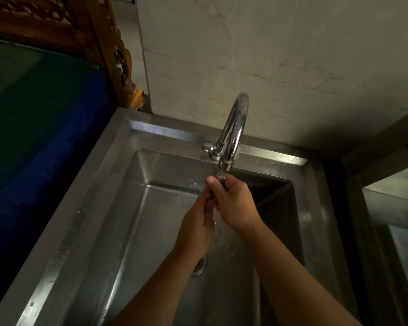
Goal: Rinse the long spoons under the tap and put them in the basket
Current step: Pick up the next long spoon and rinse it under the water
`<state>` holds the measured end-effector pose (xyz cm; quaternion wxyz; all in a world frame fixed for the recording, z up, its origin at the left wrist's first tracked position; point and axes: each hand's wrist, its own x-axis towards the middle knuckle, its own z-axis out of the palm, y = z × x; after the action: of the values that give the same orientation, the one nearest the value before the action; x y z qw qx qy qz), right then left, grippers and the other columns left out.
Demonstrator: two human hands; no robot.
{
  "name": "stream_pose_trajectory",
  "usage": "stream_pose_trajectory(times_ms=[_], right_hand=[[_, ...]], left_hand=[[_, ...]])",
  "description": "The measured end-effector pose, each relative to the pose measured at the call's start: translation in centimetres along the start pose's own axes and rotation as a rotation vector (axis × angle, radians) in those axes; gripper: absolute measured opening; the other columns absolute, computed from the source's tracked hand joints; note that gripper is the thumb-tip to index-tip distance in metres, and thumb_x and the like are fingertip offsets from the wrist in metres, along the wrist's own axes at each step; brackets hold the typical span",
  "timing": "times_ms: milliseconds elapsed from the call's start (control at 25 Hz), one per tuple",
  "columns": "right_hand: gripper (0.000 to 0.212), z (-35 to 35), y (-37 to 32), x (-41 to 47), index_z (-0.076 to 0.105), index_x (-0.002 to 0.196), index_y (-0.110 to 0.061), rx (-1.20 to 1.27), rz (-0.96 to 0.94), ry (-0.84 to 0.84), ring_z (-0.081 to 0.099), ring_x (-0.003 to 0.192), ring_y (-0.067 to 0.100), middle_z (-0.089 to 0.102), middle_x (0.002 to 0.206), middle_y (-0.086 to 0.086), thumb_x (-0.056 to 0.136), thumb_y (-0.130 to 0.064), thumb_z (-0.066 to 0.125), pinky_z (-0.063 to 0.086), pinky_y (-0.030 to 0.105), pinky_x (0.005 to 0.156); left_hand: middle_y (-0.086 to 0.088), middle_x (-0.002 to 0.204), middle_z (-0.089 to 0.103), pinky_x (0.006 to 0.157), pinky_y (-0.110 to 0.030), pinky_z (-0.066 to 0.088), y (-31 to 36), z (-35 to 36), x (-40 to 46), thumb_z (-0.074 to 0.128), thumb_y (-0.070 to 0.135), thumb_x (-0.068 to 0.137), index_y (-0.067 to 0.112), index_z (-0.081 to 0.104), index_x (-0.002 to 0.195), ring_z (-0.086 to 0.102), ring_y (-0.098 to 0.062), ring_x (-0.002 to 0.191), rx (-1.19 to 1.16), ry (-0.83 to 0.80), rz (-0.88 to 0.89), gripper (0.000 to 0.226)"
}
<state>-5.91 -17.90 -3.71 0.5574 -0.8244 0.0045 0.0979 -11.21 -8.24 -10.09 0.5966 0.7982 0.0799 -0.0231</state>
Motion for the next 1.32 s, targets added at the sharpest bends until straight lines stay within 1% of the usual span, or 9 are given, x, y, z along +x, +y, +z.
stream_pose_trajectory(times_ms=[160,320,440,600,760,840,920,1080,1320], right_hand=[[0.031,0.4,-0.5,0.3,0.070,0.085,-0.010,0.013,0.035,0.040,0.066,0.061,0.007,0.072,0.073,0.002,0.100,-0.035,0.059,0.057,0.026,0.061],[0.014,0.2,-0.9,-0.2,0.070,0.106,-0.011,0.076,0.021,-0.061,0.068,0.066,0.010,0.072,0.080,0.006,0.098,-0.022,0.065,0.059,0.028,0.064],[0.026,-0.3,-0.7,-0.3,0.064,0.123,0.000,0.221,0.056,-0.174,0.068,0.075,0.029,0.067,0.086,0.025,0.097,-0.006,0.065,0.061,0.046,0.075],[0.012,-0.5,-0.9,-0.4,0.068,0.099,0.006,0.205,0.022,-0.076,0.067,0.063,0.022,0.069,0.074,0.015,0.098,-0.005,0.063,0.060,0.030,0.062],[0.010,0.1,-0.9,-0.8,0.069,0.092,0.003,0.232,0.024,0.052,0.063,0.054,0.040,0.067,0.063,0.020,0.094,-0.007,0.069,0.058,0.048,0.054],[0.004,0.6,-0.8,-1.1,0.073,0.092,-0.004,0.227,0.029,0.090,0.066,0.058,0.029,0.069,0.064,0.015,0.093,-0.007,0.071,0.060,0.046,0.062],[0.005,0.6,-0.8,-1.1,0.075,0.089,-0.008,0.208,0.023,0.082,0.065,0.061,0.014,0.069,0.065,0.004,0.092,-0.009,0.072,0.060,0.038,0.064],[0.015,-0.4,-1.1,-1.3,0.072,0.083,-0.010,0.172,0.031,-0.080,0.067,0.048,0.013,0.070,0.057,0.005,0.096,-0.016,0.068,0.054,0.022,0.051],[0.030,-0.5,-1.3,-0.9,0.071,0.084,0.006,0.097,0.085,0.022,0.062,0.052,0.016,0.066,0.063,0.013,0.098,-0.020,0.066,0.054,0.023,0.054]], left_hand=[[0.014,0.116,0.072,0.091,-0.024,0.055,0.5,0.6,0.1,0.034,0.036,0.111,0.053,0.059,0.113,0.066,0.002,0.108,-0.158,0.050,-0.064,0.031],[0.014,0.080,0.076,0.068,-0.010,0.048,0.1,0.3,0.6,0.035,0.030,0.106,0.033,0.074,0.086,0.069,0.001,0.077,-0.313,0.059,-0.156,0.044],[0.011,0.038,0.045,0.045,-0.019,0.032,0.0,-0.7,1.8,0.040,0.034,0.090,0.030,0.059,0.041,0.039,-0.003,0.042,-0.395,-0.014,-0.254,0.053],[0.012,0.050,0.042,0.048,-0.022,0.029,-0.8,-1.2,2.0,0.042,0.046,0.093,0.033,0.053,0.055,0.034,-0.005,0.048,-0.403,-0.116,-0.205,0.041],[0.015,0.070,0.064,0.056,-0.014,0.041,-1.3,-0.4,0.7,0.036,0.038,0.108,0.050,0.060,0.089,0.055,0.002,0.059,-0.129,-0.001,-0.014,0.033],[0.026,0.082,0.071,0.064,-0.006,0.045,-0.7,-0.2,0.5,0.036,0.036,0.109,0.055,0.063,0.093,0.064,0.009,0.074,-0.160,0.015,-0.050,0.036],[0.031,0.079,0.071,0.064,-0.005,0.045,-0.1,-0.2,0.7,0.037,0.038,0.107,0.055,0.068,0.090,0.063,0.014,0.073,-0.240,-0.005,-0.096,0.040],[0.011,0.045,0.043,0.056,-0.033,0.030,0.1,-1.0,1.5,0.038,0.051,0.092,0.035,0.057,0.049,0.037,-0.006,0.047,-0.390,-0.106,-0.206,0.049],[0.010,0.049,0.041,0.060,-0.038,0.039,0.0,-1.2,1.5,0.040,0.057,0.089,0.033,0.051,0.057,0.039,-0.011,0.047,-0.419,-0.261,-0.195,0.041]])
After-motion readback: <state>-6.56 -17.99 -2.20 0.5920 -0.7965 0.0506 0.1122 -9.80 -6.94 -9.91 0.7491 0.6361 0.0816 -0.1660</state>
